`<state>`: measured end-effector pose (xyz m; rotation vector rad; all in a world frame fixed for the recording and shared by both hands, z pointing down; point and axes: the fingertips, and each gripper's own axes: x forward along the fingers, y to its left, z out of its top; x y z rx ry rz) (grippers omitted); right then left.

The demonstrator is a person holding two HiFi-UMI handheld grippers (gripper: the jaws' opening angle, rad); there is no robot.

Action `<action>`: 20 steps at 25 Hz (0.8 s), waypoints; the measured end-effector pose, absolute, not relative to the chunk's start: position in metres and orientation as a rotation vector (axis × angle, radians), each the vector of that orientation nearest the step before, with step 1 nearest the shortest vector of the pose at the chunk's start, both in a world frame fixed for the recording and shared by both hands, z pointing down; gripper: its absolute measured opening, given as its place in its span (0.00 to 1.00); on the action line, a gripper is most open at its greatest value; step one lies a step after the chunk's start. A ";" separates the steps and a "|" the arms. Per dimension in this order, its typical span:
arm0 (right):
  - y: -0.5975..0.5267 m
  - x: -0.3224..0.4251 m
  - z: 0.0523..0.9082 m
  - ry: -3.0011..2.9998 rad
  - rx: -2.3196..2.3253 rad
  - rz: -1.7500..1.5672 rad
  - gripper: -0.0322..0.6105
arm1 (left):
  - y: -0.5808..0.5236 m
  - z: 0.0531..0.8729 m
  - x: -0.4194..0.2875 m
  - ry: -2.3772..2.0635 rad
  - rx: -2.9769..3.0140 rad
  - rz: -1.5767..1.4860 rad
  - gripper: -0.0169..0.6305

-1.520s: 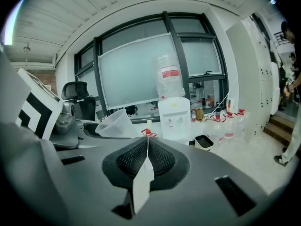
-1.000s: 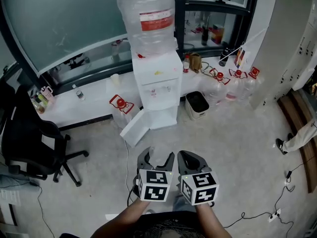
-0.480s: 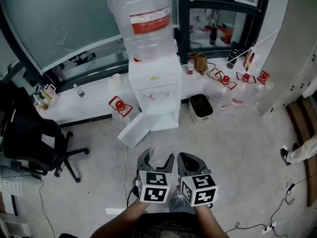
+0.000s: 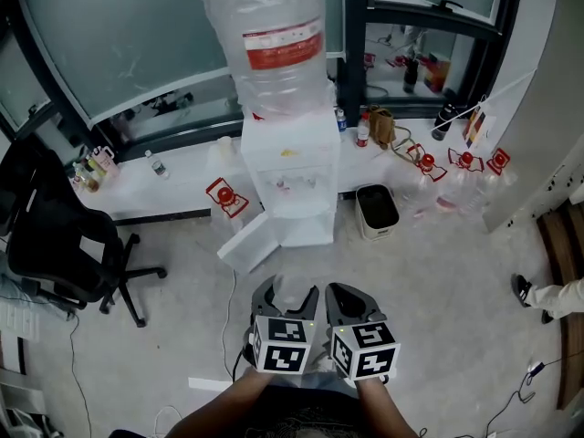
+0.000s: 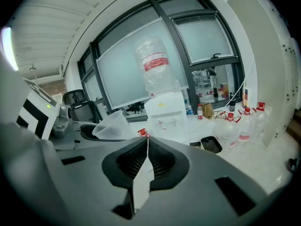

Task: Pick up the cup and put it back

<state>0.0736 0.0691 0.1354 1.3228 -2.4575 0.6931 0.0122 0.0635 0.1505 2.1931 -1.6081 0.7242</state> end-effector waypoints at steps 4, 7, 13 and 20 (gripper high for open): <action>0.063 0.076 0.139 -2.461 1.319 0.694 0.08 | 0.058 0.151 0.011 -1.633 2.185 0.719 0.47; 0.058 0.074 0.139 -2.468 1.309 0.692 0.08 | 0.055 0.151 0.007 -1.646 2.173 0.718 0.47; 0.039 0.065 0.139 -2.484 1.295 0.662 0.08 | 0.041 0.152 0.000 -1.662 2.174 0.705 0.47; 0.007 0.051 0.148 -2.487 1.260 0.618 0.08 | 0.009 0.159 -0.007 -1.683 2.175 0.666 0.47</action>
